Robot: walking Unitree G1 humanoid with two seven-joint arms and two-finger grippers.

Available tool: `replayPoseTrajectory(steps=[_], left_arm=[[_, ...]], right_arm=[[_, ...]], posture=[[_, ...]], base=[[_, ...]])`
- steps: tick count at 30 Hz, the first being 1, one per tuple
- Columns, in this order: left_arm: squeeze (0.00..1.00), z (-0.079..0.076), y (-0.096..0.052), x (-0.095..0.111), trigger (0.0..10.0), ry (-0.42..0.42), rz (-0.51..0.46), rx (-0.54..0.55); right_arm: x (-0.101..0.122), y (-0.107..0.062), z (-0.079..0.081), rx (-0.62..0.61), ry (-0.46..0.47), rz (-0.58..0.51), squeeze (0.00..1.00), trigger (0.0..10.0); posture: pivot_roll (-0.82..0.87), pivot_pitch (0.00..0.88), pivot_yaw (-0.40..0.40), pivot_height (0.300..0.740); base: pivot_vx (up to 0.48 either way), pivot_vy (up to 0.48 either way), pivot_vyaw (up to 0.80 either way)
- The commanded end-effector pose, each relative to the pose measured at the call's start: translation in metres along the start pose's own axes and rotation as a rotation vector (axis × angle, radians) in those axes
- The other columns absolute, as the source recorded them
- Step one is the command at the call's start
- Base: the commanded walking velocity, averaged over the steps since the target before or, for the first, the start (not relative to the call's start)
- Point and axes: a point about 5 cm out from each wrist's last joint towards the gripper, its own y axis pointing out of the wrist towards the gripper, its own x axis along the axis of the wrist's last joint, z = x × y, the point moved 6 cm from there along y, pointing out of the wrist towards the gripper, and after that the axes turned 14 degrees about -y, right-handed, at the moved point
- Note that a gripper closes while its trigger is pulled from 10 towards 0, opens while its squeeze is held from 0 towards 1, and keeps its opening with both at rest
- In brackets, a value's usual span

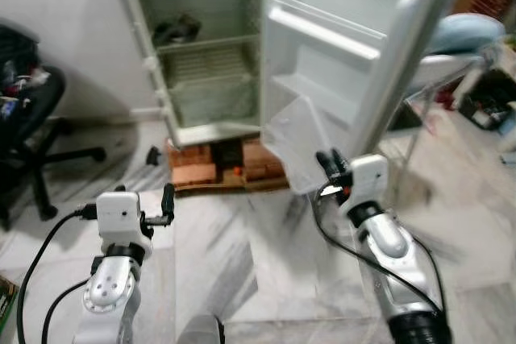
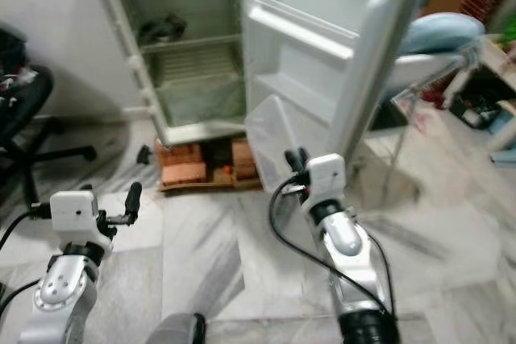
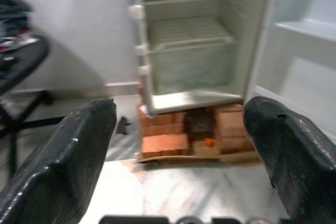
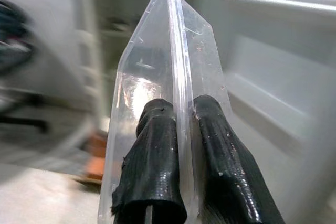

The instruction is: Restocking fridge

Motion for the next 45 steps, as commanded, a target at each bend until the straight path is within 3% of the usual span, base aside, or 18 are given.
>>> replayPoseTrajectory(steps=[1,19,35,45], left_arm=[[0.00,0.000,0.005,0.000,10.0,0.008,0.011,-0.005],[0.00,-0.008,0.011,0.002,10.0,0.023,-0.010,-0.038],[0.00,-0.015,0.013,0.005,10.0,0.008,-0.033,-0.076],[0.00,-0.015,0.013,0.003,10.0,-0.015,-0.031,-0.076]], right_arm=[[0.000,0.001,0.004,0.025,0.000,0.003,0.00,10.0],[-0.002,0.006,0.003,0.030,0.008,0.010,0.00,10.0],[-0.002,0.007,0.002,0.028,-0.003,0.010,0.00,10.0],[-0.002,0.008,0.004,0.043,-0.009,0.006,0.00,10.0]], posture=[[0.09,0.088,-0.027,0.740],[0.09,0.089,-0.023,0.740],[0.09,0.080,-0.030,0.740],[0.09,0.072,-0.037,0.740]], base=[[0.000,0.000,0.80],[0.000,0.349,0.09],[0.281,0.388,0.00],[0.447,0.000,0.00]])
